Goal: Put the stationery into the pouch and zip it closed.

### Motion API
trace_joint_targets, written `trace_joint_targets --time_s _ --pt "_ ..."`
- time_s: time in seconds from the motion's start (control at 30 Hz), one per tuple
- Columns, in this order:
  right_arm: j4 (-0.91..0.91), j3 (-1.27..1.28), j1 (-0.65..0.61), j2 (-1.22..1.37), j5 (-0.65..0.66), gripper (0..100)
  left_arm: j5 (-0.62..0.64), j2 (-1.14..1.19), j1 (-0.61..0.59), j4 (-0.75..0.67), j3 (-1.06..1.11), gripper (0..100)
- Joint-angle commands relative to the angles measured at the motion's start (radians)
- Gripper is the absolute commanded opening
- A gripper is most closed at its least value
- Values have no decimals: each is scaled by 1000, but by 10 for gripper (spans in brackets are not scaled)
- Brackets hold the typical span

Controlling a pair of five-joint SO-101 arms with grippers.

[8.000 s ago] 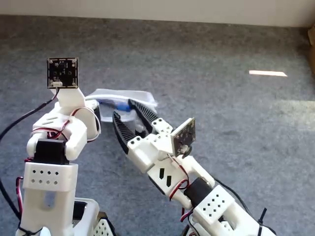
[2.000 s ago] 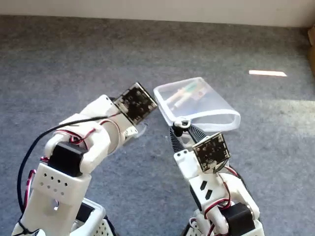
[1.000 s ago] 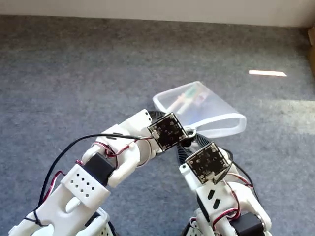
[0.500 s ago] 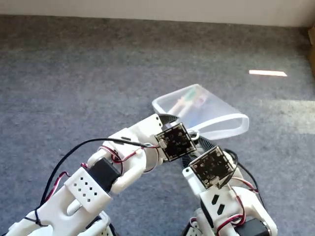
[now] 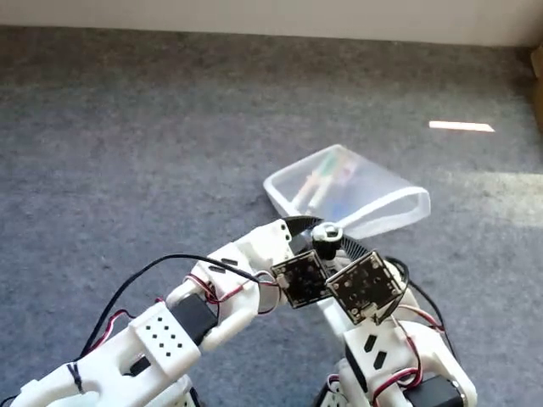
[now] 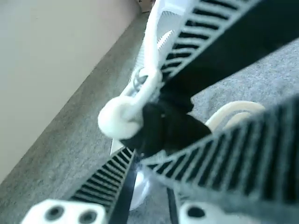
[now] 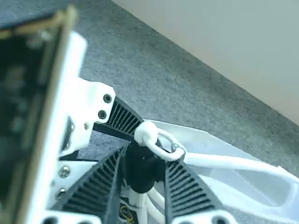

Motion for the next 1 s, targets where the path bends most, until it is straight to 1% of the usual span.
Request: trace_joint_targets --time_s 0.0,0.13,0.3,0.43,0.53,0.67,0.8,0.9,0.97 --pt "-8 -67 56 -15 8 5 14 -16 -5 -44 -2 16" --pt "-51 -67 136 -13 3 5 14 -16 -54 -46 -7 6" --pt "-104 -59 193 -13 2 5 14 -16 -97 -44 -7 6" --pt "-151 -59 251 -13 -51 5 12 -16 -148 -44 -8 6" --pt "-211 -59 303 -13 -63 5 12 -16 -174 -41 -28 6" --pt "-277 -56 351 16 -163 5 14 -16 -196 0 -53 5" --pt "-335 -58 364 113 -215 5 14 -18 -202 66 -85 4" --pt "-404 -58 424 191 -282 5 15 -28 -229 68 -88 4" --pt "-444 -56 466 229 -313 5 17 -79 -248 71 -79 4"
